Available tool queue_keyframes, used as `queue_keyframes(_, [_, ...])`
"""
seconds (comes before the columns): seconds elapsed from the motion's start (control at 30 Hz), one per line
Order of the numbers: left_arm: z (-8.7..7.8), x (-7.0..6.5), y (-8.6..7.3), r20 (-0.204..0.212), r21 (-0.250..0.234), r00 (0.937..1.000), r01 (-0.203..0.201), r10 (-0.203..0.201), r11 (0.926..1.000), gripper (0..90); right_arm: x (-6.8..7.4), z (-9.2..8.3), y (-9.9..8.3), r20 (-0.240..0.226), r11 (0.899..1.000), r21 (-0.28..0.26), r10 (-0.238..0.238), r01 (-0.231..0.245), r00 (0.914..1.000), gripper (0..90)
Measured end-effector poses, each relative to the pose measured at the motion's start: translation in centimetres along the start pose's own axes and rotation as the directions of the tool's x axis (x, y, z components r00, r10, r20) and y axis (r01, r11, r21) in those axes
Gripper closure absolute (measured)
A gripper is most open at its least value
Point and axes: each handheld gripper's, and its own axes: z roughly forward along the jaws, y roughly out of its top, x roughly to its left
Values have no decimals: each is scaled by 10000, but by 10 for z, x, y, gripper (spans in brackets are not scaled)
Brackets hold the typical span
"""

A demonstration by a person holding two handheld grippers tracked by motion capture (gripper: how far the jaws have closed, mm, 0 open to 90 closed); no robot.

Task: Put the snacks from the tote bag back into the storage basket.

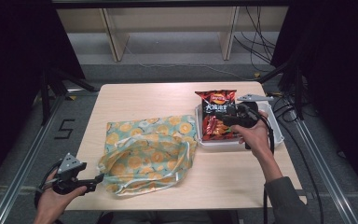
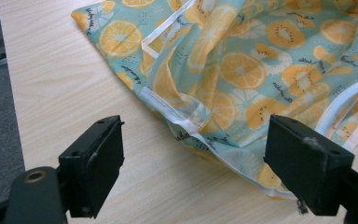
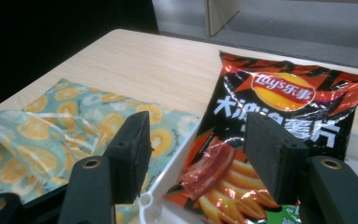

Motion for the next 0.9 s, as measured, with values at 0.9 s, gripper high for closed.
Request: queue_keyframes(0.9, [0,-4,0,93,87,9999,61,-62,9999,180,41,-5,-55,-772,9993,316,212,-188,9968,379])
